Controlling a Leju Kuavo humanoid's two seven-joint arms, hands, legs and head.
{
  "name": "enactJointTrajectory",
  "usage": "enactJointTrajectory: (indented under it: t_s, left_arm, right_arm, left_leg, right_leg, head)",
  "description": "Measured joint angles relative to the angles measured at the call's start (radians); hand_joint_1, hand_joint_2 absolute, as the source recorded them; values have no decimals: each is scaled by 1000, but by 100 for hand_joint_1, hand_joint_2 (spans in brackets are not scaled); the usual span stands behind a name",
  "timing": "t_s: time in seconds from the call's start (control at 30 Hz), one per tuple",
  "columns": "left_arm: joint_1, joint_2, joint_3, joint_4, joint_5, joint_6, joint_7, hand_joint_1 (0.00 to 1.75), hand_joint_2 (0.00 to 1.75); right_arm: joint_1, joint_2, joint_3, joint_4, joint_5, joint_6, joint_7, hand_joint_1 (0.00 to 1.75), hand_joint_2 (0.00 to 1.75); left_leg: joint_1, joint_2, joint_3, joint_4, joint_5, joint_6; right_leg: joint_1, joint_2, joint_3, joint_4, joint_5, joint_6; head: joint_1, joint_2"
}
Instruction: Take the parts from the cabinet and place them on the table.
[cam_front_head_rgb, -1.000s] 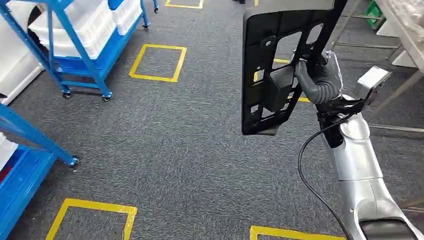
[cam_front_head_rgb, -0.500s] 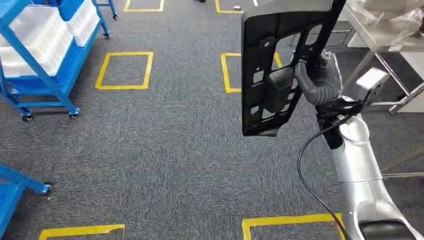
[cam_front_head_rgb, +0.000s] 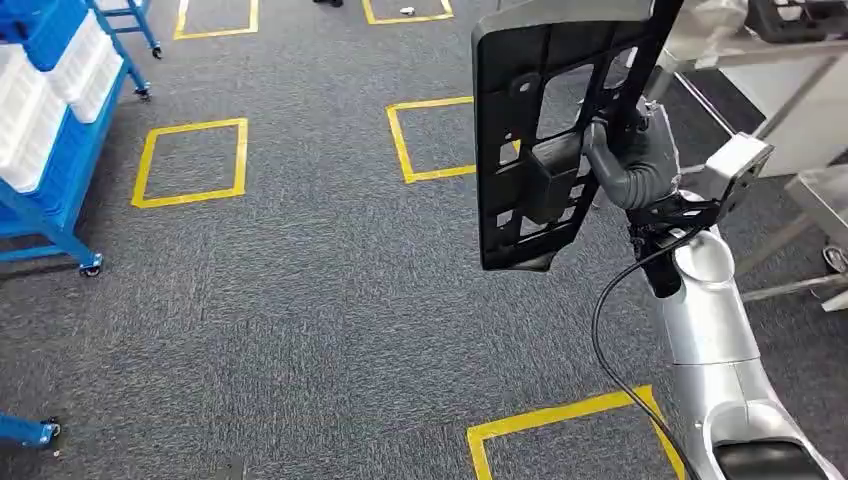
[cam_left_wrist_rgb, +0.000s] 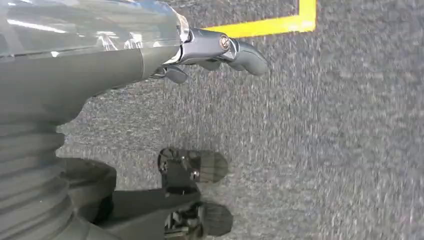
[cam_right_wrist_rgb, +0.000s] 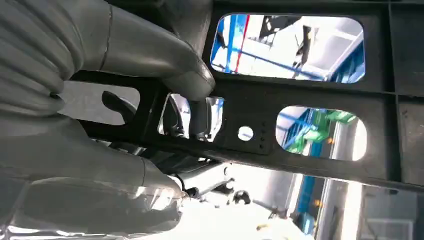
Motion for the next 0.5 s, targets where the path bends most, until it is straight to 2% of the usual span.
enactJointTrajectory:
  t_s: [0.03, 0.07, 0.1, 0.13, 0.17, 0.2, 0.23, 0.27, 0.3, 0.33, 0.37, 0.47, 0.5]
  left_arm:
    - [0, 0, 0, 0, 0, 0, -1, 0, 175]
    - [0, 0, 0, 0, 0, 0, -1, 0, 175]
    - [2, 0, 0, 0, 0, 0, -1, 0, 175]
    - [5, 0, 0, 0, 0, 0, -1, 0, 175]
    - [7, 0, 0, 0, 0, 0, 0, 0, 175]
    - [9, 0, 0, 0, 0, 0, 0, 0, 175]
    - [9, 1, 1, 0, -2, 0, 1, 0, 175]
    - [9, 1, 1, 0, -4, -3, 1, 0, 175]
    - [8, 1, 1, 0, -5, -6, 2, 0, 175]
    - [8, 1, 0, 0, -6, -8, 3, 0, 175]
    - [7, 1, 0, 0, -7, -9, 5, 0, 175]
    - [5, 1, 0, 0, -8, -10, 9, 0, 175]
    - [3, 0, 0, 0, -8, -10, 9, 0, 175]
  right_arm:
    - [-3, 1, 0, -2, 0, 0, -1, 175, 175]
    - [-8, 2, 0, -3, 0, 0, -1, 175, 175]
    - [-10, 5, 0, -3, 0, 0, -1, 175, 175]
    - [-8, 9, 0, -3, 0, 0, 0, 175, 175]
    - [-6, 11, 1, -3, 0, 0, 0, 175, 175]
    - [-4, 11, 2, -3, 2, 0, 1, 175, 175]
    - [-4, 11, 2, -3, 5, -3, 2, 175, 175]
    - [-4, 11, 2, -5, 6, -7, 3, 175, 175]
    - [-2, 11, 2, -8, 7, -10, 3, 175, 175]
    - [0, 11, 2, -12, 8, -12, 3, 175, 175]
    - [1, 11, 1, -15, 8, -14, 3, 175, 175]
    - [14, 7, -4, -16, 8, -14, 3, 175, 175]
    - [17, 3, -8, -17, 8, -14, 3, 175, 175]
  left_leg:
    - [5, -38, 1, 23, -12, -4]
    - [8, -73, -25, 81, -45, -5]
    - [9, -93, -67, 167, -84, -5]
    - [9, -102, -115, 256, -118, -6]
    - [9, -104, -151, 317, -132, -7]
    - [9, -104, -168, 332, -121, -7]
    - [9, -105, -159, 295, -84, -5]
    - [10, -107, -131, 218, -33, -4]
    - [13, -122, -92, 127, 18, -3]
    - [19, -170, -60, 46, 53, -3]
    - [23, -191, -45, 21, 36, -1]
    - [13, -161, -46, 22, 40, 15]
    - [19, -150, -44, 13, 45, 23]
  right_leg:
    - [3, 8, 6, -4, 0, -3]
    - [0, 17, 7, -4, 0, -9]
    - [0, 29, 8, -4, -1, -12]
    - [0, 44, 8, -3, -1, -13]
    - [1, 58, 8, -2, -1, -13]
    - [1, 73, 8, -1, -1, -13]
    - [0, 88, 9, 1, -2, -12]
    - [-2, 103, 9, 4, -4, -10]
    - [-3, 116, 9, 9, -6, -7]
    - [-5, 127, 5, 14, -10, -1]
    - [1, 139, -2, 24, -13, 4]
    - [-9, 169, -9, 16, -5, 24]
    - [-8, 177, -11, 16, -5, 31]
  head:
    - [1, 0]
    - [0, 0]
    - [0, 0]
    - [0, 0]
    - [0, 0]
    - [0, 0]
    - [0, 0]
    - [0, 0]
    - [0, 0]
    - [0, 0]
    - [0, 0]
    - [0, 0]
    - [0, 0]
